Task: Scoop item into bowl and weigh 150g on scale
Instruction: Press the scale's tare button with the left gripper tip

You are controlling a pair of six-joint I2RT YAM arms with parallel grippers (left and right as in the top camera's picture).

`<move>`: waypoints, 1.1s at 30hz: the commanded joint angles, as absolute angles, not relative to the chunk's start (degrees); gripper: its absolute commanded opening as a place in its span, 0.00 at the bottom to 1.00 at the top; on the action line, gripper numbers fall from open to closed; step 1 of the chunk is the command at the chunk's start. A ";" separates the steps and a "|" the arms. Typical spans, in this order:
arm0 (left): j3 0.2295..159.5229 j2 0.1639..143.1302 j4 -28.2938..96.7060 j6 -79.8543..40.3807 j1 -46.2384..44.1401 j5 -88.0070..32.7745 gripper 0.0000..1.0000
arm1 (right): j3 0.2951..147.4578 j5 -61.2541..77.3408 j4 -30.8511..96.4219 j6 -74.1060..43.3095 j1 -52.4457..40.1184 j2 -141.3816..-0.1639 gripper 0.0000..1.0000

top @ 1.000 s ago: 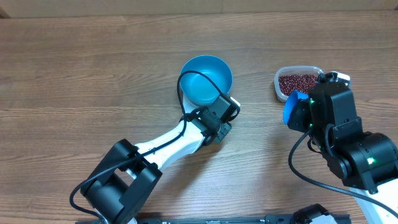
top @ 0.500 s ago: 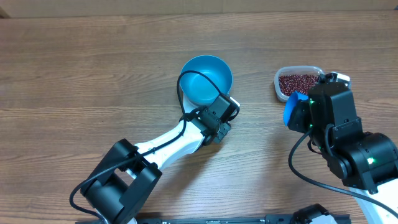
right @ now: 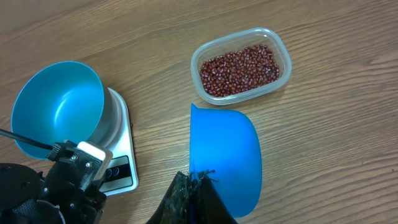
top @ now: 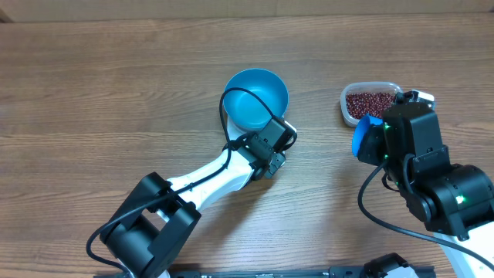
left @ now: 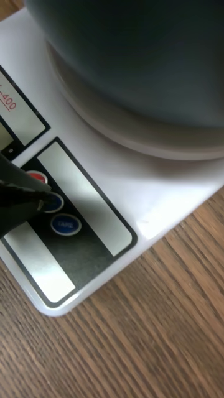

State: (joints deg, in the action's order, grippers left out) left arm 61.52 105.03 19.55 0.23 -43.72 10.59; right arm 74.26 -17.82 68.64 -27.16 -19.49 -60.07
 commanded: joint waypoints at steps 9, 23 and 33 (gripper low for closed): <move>61.12 105.65 20.10 1.32 -43.35 12.45 0.04 | 75.35 -17.98 68.58 -26.87 -19.16 -59.81 0.04; 61.12 105.65 21.39 1.30 -43.35 13.85 0.04 | 75.33 -17.98 69.41 -26.87 -19.16 -59.81 0.04; 61.12 105.65 21.02 1.30 -43.35 13.52 0.04 | 75.35 -17.98 69.34 -26.89 -19.16 -59.81 0.04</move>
